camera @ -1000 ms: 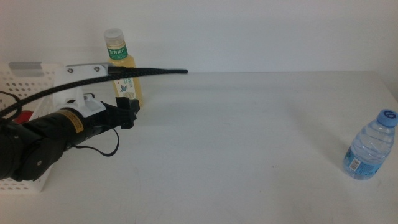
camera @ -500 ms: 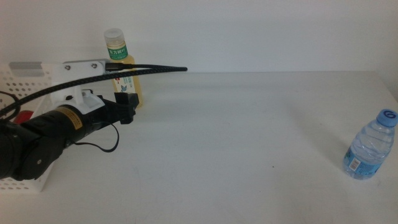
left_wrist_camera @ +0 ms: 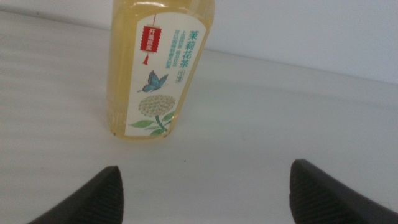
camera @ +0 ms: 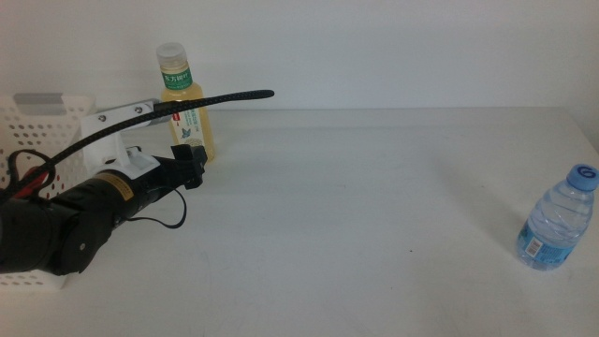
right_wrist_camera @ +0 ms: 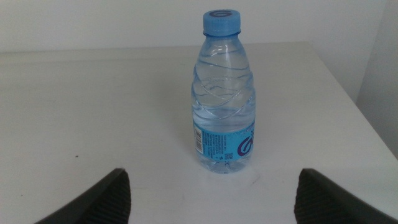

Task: Use arms to grab the bottles and put them into the dustbin to the left of the table.

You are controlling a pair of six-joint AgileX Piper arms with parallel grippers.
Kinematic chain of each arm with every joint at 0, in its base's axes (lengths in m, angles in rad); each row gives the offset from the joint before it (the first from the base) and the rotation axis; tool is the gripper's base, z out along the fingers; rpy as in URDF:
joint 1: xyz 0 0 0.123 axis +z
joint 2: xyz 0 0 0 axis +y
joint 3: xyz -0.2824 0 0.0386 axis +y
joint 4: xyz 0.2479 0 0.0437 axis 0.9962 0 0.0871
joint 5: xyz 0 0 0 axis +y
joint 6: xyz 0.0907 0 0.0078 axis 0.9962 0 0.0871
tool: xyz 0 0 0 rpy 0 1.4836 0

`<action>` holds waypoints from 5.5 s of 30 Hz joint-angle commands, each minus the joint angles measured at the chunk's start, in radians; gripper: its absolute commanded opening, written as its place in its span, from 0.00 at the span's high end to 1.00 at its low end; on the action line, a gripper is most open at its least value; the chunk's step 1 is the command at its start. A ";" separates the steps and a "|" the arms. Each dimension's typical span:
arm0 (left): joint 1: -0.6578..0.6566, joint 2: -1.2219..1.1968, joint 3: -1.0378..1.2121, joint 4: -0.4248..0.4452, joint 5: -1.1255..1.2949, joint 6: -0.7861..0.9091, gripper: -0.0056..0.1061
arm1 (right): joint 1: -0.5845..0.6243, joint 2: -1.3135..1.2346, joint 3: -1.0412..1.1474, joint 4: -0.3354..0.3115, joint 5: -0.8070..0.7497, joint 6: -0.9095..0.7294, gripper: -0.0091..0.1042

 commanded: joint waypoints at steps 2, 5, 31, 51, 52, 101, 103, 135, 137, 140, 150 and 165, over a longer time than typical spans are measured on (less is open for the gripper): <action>-0.001 -0.031 -0.023 -0.019 -0.117 -0.001 0.19 | -0.006 -0.026 -0.007 -0.005 -0.077 -0.009 0.26; 0.000 -0.031 -0.023 -0.044 -0.127 0.047 0.19 | -0.006 -0.026 -0.007 -0.005 -0.077 -0.009 0.26; 0.000 0.206 -0.227 -0.177 -0.305 0.407 0.19 | -0.006 -0.026 -0.007 -0.005 -0.077 -0.009 0.26; 0.022 0.459 -0.537 -0.244 -0.299 0.431 0.19 | -0.006 -0.026 -0.007 -0.005 -0.077 -0.009 0.26; 0.022 0.468 -0.551 -0.244 -0.299 0.431 0.19 | -0.006 -0.026 -0.007 -0.005 -0.077 -0.009 0.26; 0.021 -0.274 -0.654 -0.098 1.425 0.431 0.96 | -0.006 -0.026 -0.007 -0.005 -0.077 -0.009 0.26; 0.050 -0.257 -0.724 -0.098 1.526 0.431 0.99 | -0.006 -0.026 -0.007 -0.005 -0.077 -0.009 0.26; 0.520 0.134 -1.046 -0.111 1.824 0.703 0.99 | -0.006 -0.026 -0.007 -0.005 -0.077 -0.009 0.26; 0.520 0.151 -1.046 -0.084 1.825 0.703 0.99 | -0.006 -0.026 -0.007 -0.005 -0.077 -0.009 0.26; 0.520 0.170 -1.046 -0.047 1.824 0.703 0.99 | -0.006 -0.026 -0.007 -0.005 -0.077 -0.009 0.26; 0.518 0.245 -1.046 -0.016 1.810 0.658 0.99 | -0.006 -0.026 -0.007 -0.005 -0.077 -0.009 0.26; 0.517 0.277 -1.058 -0.065 1.826 0.660 0.20 | -0.006 -0.026 -0.007 -0.005 -0.077 -0.009 0.26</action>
